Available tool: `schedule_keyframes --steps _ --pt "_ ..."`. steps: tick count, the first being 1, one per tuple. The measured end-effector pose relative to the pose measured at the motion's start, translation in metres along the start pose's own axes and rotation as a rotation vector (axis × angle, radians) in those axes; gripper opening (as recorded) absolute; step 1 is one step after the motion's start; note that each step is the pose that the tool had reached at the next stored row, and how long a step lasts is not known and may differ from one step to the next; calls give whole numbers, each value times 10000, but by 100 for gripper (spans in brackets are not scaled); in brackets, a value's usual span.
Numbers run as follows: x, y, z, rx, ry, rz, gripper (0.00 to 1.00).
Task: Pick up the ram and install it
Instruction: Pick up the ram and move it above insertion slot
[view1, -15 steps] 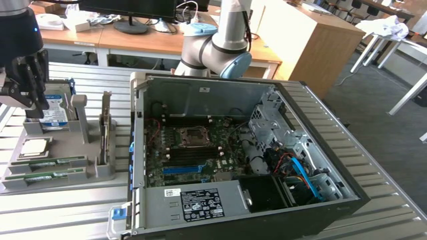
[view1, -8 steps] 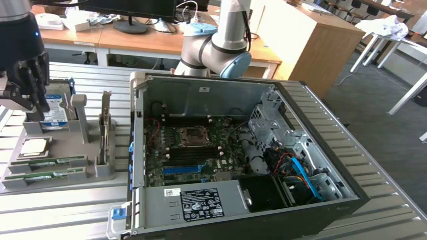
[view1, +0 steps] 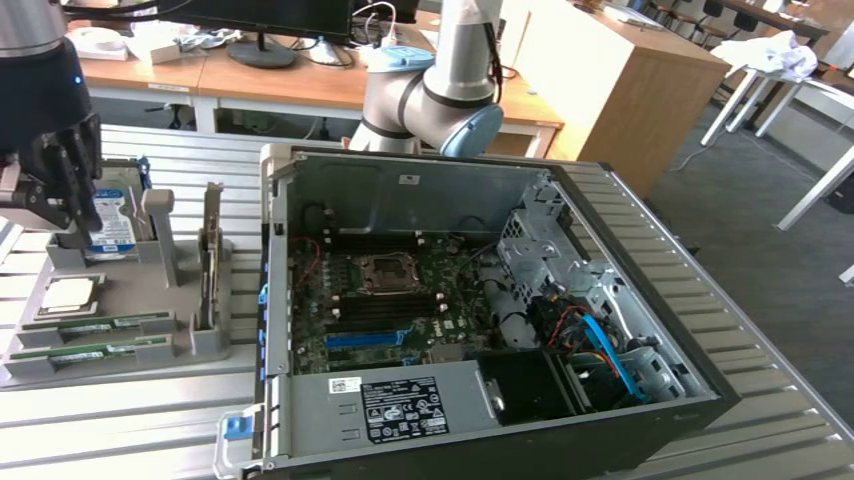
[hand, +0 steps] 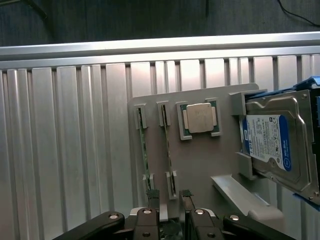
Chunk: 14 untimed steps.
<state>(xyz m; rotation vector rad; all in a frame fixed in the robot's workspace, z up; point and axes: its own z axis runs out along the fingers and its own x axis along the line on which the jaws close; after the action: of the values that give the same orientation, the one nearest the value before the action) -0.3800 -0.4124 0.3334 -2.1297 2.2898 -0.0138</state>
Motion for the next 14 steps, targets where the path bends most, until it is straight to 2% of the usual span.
schedule_keyframes --steps 14 --pt "1 2 139 0 0 0 30"
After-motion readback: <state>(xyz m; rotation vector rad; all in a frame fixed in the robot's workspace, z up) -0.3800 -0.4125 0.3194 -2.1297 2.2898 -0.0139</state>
